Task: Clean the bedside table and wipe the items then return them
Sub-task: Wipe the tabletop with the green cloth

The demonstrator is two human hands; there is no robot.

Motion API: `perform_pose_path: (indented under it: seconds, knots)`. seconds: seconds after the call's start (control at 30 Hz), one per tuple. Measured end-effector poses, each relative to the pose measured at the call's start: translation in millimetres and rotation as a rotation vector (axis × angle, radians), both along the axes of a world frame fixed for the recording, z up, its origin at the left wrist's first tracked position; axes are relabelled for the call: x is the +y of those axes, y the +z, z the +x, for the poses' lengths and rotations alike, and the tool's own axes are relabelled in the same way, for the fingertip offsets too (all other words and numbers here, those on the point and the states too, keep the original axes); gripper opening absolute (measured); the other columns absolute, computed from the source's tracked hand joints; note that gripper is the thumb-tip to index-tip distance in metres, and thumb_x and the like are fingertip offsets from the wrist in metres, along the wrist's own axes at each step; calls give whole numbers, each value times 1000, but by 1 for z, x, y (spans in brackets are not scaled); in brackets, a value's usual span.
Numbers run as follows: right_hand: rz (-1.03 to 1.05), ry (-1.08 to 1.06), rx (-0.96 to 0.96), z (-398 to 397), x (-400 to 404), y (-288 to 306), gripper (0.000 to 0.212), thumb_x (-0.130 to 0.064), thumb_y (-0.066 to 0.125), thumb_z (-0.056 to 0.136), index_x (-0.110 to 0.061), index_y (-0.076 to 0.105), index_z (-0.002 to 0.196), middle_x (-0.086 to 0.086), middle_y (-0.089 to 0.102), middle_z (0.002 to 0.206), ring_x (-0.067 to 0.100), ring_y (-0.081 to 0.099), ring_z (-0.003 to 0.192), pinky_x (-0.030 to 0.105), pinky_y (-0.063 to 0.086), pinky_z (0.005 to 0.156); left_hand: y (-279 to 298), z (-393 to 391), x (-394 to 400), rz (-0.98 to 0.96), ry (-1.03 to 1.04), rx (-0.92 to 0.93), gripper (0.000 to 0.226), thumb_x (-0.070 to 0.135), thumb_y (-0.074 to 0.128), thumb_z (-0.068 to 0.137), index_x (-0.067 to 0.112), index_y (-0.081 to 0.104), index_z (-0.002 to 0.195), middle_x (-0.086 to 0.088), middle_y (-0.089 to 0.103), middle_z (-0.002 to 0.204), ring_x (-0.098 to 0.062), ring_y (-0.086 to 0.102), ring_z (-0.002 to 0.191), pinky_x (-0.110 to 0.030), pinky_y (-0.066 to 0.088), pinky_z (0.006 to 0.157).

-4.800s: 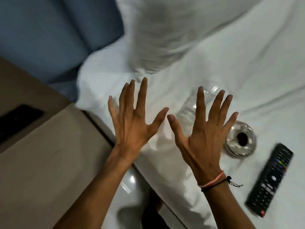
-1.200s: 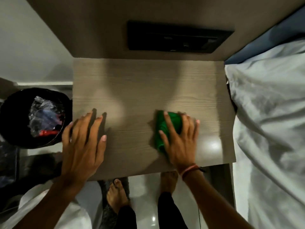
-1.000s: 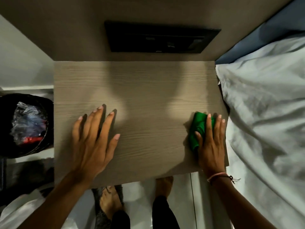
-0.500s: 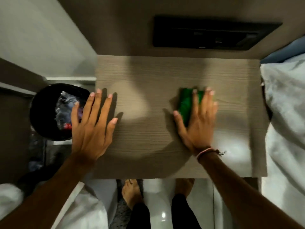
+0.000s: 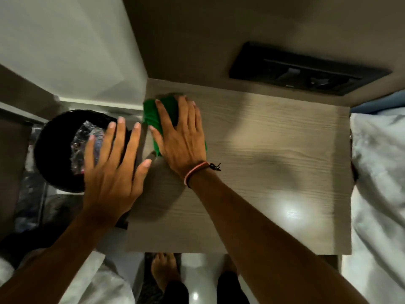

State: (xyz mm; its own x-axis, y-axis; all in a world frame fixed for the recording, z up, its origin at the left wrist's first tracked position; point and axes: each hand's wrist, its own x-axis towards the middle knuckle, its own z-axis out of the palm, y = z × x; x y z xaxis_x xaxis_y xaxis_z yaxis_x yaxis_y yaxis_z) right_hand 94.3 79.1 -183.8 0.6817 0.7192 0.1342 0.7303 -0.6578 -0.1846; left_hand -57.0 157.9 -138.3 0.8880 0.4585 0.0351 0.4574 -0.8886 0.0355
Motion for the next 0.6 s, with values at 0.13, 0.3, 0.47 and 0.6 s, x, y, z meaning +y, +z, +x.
perform_pose_path:
  seconds: [0.13,0.3,0.47,0.6]
  knots:
    - [-16,-108,-12,24,-52,0,56,-52,42,99,-23,50,146,23,53,138,38,41,129,56,36,113,5,25,-5,-27,-35,-17,63,47,22,103,14,18,157,-18,23,162,-31,22,151,-56,16,121]
    - [11,-386,-18,90,-189,8,52,-45,50,100,-17,52,144,23,55,137,40,54,124,52,46,105,6,55,-18,-61,-40,-46,64,48,19,103,12,20,156,-19,24,162,-32,24,151,-56,15,122]
    - [113,-627,83,131,-293,25,49,-51,51,99,-15,54,132,14,49,141,31,50,131,49,50,101,-7,78,-41,-75,-9,-96,63,47,22,104,11,20,156,-19,27,161,-31,23,151,-56,17,121]
    - [166,-716,76,176,-276,14,52,-50,44,100,-18,51,140,18,33,158,35,39,143,44,40,113,-10,82,-44,-71,-17,-98,64,49,22,104,11,21,156,-20,27,161,-31,24,151,-56,17,121]
